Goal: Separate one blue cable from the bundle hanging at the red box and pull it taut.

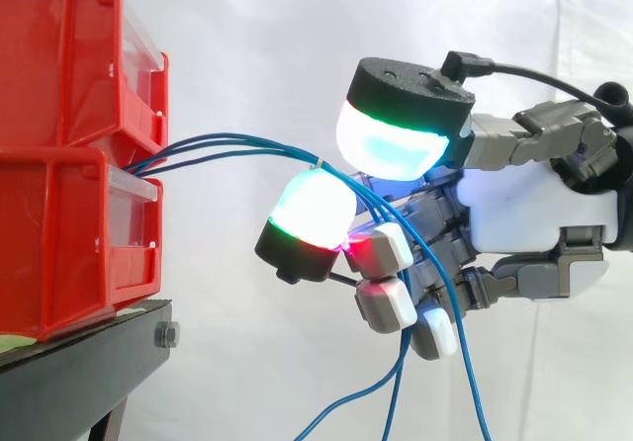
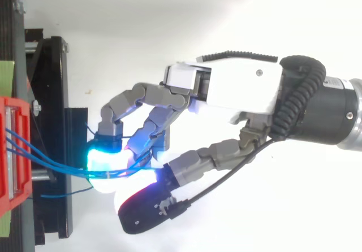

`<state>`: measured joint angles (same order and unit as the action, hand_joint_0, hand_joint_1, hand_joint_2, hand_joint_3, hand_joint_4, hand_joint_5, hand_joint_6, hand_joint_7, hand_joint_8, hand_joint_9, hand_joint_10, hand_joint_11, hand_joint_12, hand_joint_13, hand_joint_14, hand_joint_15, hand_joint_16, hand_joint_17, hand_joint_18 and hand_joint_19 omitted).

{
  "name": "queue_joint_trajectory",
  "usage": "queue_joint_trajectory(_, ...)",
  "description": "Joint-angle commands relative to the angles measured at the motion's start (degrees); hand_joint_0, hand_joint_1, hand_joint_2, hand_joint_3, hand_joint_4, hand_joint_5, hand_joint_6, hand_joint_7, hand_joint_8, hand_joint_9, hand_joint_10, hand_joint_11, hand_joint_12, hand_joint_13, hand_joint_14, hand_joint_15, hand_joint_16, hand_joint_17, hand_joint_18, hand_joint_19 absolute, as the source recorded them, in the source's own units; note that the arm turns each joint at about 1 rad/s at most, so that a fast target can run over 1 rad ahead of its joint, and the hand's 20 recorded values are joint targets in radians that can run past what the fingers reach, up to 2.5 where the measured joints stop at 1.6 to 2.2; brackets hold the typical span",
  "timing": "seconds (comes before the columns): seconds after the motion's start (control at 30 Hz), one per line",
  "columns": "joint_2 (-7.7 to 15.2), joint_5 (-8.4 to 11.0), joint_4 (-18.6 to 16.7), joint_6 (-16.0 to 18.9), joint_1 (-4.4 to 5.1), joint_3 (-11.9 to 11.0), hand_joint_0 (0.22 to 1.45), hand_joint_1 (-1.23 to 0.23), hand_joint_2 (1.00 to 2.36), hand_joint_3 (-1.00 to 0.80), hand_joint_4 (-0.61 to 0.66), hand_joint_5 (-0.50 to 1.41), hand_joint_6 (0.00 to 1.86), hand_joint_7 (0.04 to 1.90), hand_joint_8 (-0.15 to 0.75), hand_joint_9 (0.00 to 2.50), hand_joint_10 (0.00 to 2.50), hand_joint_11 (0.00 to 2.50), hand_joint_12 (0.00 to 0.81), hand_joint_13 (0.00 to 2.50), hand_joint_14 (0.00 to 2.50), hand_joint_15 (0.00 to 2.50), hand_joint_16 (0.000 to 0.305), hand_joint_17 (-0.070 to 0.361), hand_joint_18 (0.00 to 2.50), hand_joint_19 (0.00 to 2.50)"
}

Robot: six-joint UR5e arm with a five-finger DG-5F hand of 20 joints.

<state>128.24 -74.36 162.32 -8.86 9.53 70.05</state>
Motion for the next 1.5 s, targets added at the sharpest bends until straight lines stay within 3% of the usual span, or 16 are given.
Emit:
queue_joint_trajectory(0.0, 0.0, 0.01, 0.02, -0.02, 0.05, 0.0, 0.63, -0.68, 1.0, -0.44, 0.21, -0.21, 0.85, 0.91, 0.321, 0.98, 0.02, 1.04, 0.372, 0.98, 0.03, 0.91, 0.042, 0.095, 0.91, 0.77)
queue_joint_trajectory(0.1, 0.0, 0.01, 0.02, -0.02, 0.13, 0.0, 0.62, -0.63, 1.0, -0.46, 0.2, -0.2, 0.85, 0.93, 0.323, 0.99, 0.02, 1.05, 0.369, 0.98, 0.03, 0.91, 0.042, 0.094, 0.91, 0.78)
queue_joint_trajectory(0.23, 0.0, 0.01, 0.02, -0.02, 0.13, 0.0, 0.62, -0.61, 1.01, -0.35, 0.18, -0.2, 0.85, 0.95, 0.322, 1.0, 0.02, 1.06, 0.366, 0.96, 0.03, 0.91, 0.042, 0.094, 0.91, 0.79)
queue_joint_trajectory(0.33, 0.0, 0.01, -0.07, -0.02, 0.22, 0.0, 0.62, -0.66, 1.02, -0.2, 0.17, -0.2, 0.85, 0.99, 0.326, 1.0, 0.02, 1.05, 0.375, 0.96, 0.03, 0.92, 0.042, 0.095, 0.91, 0.8)
queue_joint_trajectory(0.47, 0.08, 0.01, 0.02, -0.02, 0.13, 0.0, 0.63, -0.72, 1.02, -0.16, 0.15, -0.2, 0.86, 0.98, 0.323, 0.98, 0.02, 1.05, 0.375, 0.96, 0.03, 0.92, 0.043, 0.097, 0.91, 0.81)
queue_joint_trajectory(0.63, 0.0, 0.01, -0.07, -0.02, 0.13, 0.0, 0.66, -0.83, 1.02, -0.21, 0.15, -0.21, 0.87, 0.94, 0.314, 0.93, 0.02, 1.04, 0.379, 0.96, 0.03, 0.92, 0.043, 0.098, 0.92, 0.78)
queue_joint_trajectory(0.8, 0.0, 0.01, -0.16, -0.11, 0.22, 0.0, 0.74, -0.9, 1.01, -0.39, 0.17, -0.22, 0.88, 0.92, 0.304, 0.91, 0.02, 1.05, 0.371, 0.96, 0.03, 0.92, 0.044, 0.099, 0.91, 0.76)
queue_joint_trajectory(0.9, 0.0, 0.01, -0.25, -0.11, 0.31, 0.0, 0.76, -0.88, 1.0, -0.5, 0.17, -0.21, 0.89, 0.94, 0.303, 0.92, 0.02, 1.06, 0.37, 0.97, 0.03, 0.93, 0.044, 0.099, 0.92, 0.75)
queue_joint_trajectory(1.0, 0.0, 0.01, -0.25, -0.11, 0.31, 0.0, 0.7, -0.85, 1.0, -0.5, 0.18, -0.21, 0.89, 0.93, 0.309, 0.95, 0.02, 1.06, 0.369, 0.99, 0.03, 0.94, 0.043, 0.097, 0.92, 0.76)
queue_joint_trajectory(1.1, 0.0, 0.01, -0.33, -0.11, 0.31, 0.0, 0.61, -0.76, 1.0, -0.5, 0.19, -0.21, 0.88, 0.93, 0.314, 0.97, 0.02, 1.07, 0.373, 1.0, 0.03, 0.95, 0.043, 0.096, 0.93, 0.79)
queue_joint_trajectory(1.33, 0.0, 0.01, -0.51, -0.11, 0.31, 0.0, 0.62, -0.54, 1.0, -0.5, 0.17, -0.19, 0.86, 0.97, 0.316, 1.01, 0.02, 1.05, 0.369, 1.0, 0.03, 0.95, 0.042, 0.095, 0.93, 0.82)
queue_joint_trajectory(1.47, 0.0, 0.01, -0.69, -0.11, 0.31, 0.0, 0.62, -0.63, 1.02, -0.3, 0.15, -0.19, 0.86, 1.0, 0.319, 0.99, 0.02, 1.06, 0.367, 0.97, 0.03, 0.94, 0.043, 0.096, 0.94, 0.84)
